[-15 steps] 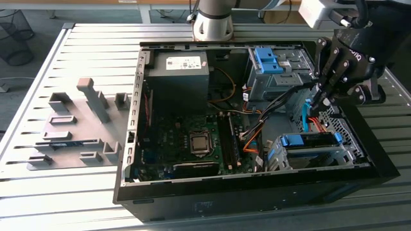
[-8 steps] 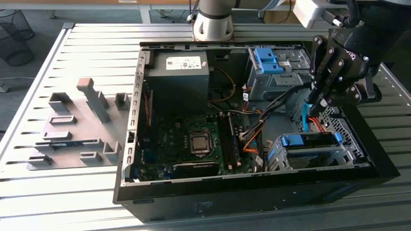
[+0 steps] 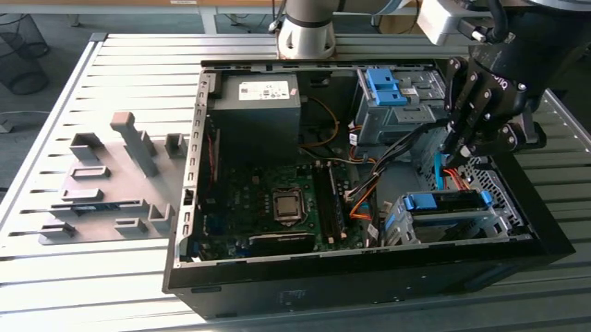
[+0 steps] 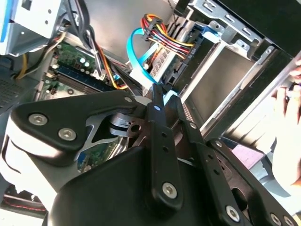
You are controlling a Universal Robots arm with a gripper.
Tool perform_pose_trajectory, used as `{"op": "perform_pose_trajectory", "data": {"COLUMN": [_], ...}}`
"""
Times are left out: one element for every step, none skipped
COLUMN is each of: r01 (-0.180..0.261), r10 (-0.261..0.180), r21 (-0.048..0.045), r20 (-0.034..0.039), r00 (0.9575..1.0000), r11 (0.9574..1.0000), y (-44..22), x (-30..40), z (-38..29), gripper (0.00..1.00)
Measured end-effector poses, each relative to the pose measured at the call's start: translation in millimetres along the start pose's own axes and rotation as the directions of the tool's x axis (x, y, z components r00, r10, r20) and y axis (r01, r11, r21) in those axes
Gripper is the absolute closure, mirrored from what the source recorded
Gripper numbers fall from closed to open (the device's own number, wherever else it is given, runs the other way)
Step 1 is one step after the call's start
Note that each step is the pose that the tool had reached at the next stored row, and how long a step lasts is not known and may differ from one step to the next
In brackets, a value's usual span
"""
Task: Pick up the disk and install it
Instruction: 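Insert the second disk wire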
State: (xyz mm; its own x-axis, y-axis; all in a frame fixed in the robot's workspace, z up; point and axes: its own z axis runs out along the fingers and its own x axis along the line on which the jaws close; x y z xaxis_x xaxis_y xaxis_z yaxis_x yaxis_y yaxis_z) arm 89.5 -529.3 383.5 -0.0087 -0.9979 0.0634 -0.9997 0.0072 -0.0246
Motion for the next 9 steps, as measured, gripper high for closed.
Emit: {"op": "perform_pose_trajectory", "data": {"r01": [0.000, 0.000, 0.000, 0.000, 0.000, 0.000, 0.000, 0.000, -0.001], "r10": [0.000, 0.000, 0.000, 0.000, 0.000, 0.000, 0.000, 0.001, 0.001], "r21": [0.0018, 0.0034, 0.0049, 0.0063, 0.0075, 0.0089, 0.0103, 0.0121, 0.0145], "r20": [-0.0057, -0.0102, -0.0129, -0.0149, -0.0164, -0.0177, -0.0189, -0.0204, -0.0220], "r00": [1.0000, 0.9999, 0.9999, 0.9999, 0.9999, 0.9998, 0.9998, 0.9998, 0.9998], "r11": [1.0000, 1.0000, 1.0000, 1.0000, 1.0000, 1.0000, 0.9999, 0.9999, 0.9999], "y": [0.0, 0.0, 0.0, 0.1, 0.1, 0.2, 0.2, 0.3, 0.3], "x": [-0.3, -0.5, -0.6, -0.7, -0.8, -0.9, -1.0, -1.1, -1.1], "z": [0.7, 1.6, 2.7, 4.0, 5.3, 6.7, 8.1, 9.4, 10.4], "gripper": [0.75, 0.75, 0.75, 0.75, 0.75, 0.75, 0.75, 0.75, 0.75]}}
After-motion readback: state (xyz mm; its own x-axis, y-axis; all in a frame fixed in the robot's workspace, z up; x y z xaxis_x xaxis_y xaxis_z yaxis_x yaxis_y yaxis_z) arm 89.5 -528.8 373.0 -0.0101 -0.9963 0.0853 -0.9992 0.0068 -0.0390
